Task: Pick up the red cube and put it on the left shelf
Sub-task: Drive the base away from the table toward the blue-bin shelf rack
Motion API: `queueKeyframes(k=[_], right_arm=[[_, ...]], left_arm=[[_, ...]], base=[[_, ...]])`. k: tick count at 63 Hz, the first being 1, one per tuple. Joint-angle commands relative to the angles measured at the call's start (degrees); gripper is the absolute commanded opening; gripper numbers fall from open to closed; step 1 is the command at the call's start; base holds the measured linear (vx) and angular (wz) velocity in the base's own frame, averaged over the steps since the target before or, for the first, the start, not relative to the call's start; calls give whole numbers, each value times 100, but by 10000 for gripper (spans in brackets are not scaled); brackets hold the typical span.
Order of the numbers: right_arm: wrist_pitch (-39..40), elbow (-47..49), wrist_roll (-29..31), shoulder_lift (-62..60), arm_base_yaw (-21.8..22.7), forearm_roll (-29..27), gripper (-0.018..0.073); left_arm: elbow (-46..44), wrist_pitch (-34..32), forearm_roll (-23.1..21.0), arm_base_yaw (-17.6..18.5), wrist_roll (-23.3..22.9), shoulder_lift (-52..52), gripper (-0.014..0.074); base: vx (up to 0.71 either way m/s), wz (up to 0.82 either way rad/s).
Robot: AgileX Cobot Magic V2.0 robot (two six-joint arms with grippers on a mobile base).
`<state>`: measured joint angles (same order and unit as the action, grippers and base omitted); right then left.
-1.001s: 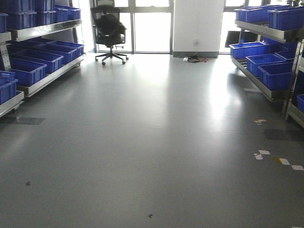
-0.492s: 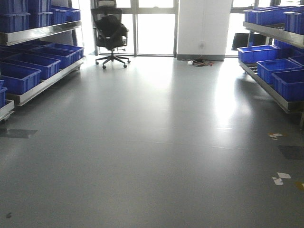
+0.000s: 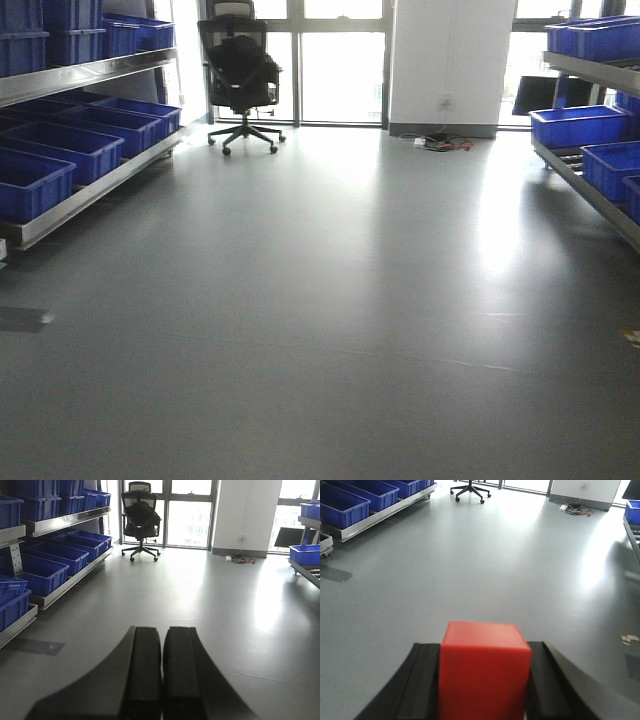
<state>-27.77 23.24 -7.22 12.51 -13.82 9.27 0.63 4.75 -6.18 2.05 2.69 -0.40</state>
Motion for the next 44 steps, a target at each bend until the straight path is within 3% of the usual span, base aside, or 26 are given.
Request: queueKeyframes(k=[1, 44], right_arm=[[504, 144, 49, 63, -2, 96, 70], [504, 144, 49, 63, -2, 96, 70]], left_arm=[[136, -522, -27, -3, -42, -78, 101], [136, -522, -27, -3, -42, -78, 101]], base=[[63, 13], [68, 34]])
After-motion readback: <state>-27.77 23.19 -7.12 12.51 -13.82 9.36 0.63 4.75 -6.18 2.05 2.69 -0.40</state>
